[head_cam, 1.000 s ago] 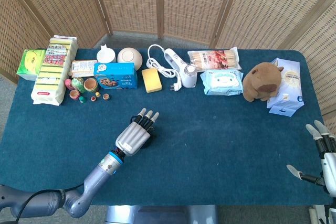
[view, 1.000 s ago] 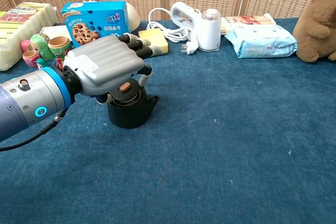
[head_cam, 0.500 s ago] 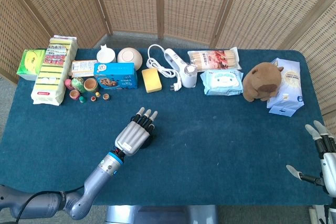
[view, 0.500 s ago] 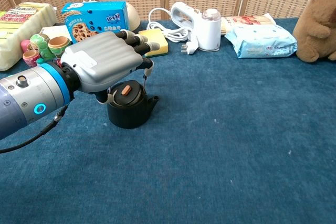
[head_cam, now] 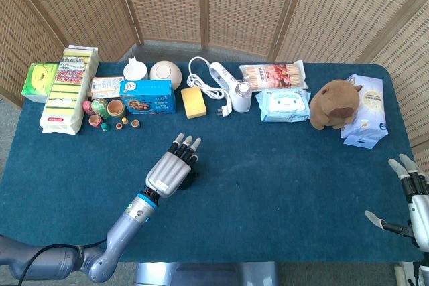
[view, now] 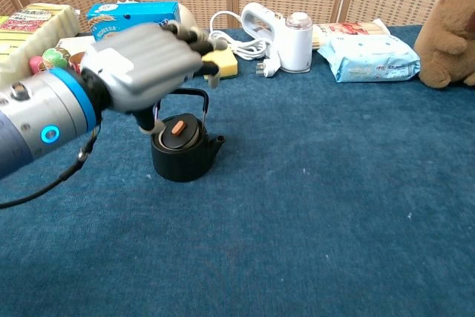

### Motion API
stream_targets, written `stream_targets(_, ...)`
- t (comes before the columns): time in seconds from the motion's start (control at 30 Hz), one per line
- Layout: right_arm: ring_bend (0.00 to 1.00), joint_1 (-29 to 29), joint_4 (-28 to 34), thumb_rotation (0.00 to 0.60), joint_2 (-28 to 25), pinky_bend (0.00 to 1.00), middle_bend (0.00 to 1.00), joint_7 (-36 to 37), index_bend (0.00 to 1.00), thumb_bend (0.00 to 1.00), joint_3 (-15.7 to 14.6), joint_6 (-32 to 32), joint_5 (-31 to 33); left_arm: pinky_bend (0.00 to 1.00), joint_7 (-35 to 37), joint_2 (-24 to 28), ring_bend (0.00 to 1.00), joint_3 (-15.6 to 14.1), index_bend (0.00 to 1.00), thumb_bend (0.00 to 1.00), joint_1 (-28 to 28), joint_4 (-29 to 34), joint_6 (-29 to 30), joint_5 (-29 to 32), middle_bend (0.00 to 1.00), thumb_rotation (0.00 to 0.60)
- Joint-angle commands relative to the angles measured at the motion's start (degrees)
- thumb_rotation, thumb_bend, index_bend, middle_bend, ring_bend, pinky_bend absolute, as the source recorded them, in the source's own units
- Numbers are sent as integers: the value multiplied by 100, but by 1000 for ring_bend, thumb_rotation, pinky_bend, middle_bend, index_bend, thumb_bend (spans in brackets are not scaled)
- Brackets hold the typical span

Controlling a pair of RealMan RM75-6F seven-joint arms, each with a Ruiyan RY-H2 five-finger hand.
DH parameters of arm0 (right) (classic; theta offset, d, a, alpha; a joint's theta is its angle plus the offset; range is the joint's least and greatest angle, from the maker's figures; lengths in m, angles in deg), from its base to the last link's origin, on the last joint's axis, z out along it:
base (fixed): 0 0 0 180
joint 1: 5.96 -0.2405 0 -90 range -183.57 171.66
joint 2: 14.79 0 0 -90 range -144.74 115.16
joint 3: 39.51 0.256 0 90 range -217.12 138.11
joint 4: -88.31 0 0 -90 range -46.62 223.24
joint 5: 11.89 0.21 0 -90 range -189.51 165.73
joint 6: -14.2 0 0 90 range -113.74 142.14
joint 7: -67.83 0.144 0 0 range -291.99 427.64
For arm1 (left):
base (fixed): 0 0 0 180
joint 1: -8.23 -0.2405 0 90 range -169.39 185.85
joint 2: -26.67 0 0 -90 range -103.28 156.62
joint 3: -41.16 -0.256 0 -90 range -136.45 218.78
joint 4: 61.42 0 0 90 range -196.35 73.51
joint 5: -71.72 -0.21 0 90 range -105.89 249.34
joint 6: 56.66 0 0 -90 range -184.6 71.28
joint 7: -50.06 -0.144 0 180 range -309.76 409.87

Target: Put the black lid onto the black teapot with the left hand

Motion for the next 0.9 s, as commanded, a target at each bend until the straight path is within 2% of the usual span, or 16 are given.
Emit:
stream_targets(0.03,0,0,0,545,1,0,0,3,85,27,-2,-2,-2,72,29,70,0,89,253,179,28,114,66,-17,0,600)
stream_targets(0.23,0,-9,3,546,2,0,0,0,85,27,-4,-24,-1,72,-118,12,0,199,255,179,162,51,34,141,0,600)
stream_targets(0.43,0,-20,-10,543,-7,0,0,34,85,27,1,-47,16,72,-166,-305,0,327,254,179,334,-406,-55,445,0,600)
stream_targets(0.9,0,-31,-21,544,-35,0,0,101,85,27,8,-76,40,72,-73,-612,0,369,253,178,533,-757,-38,559,0,600)
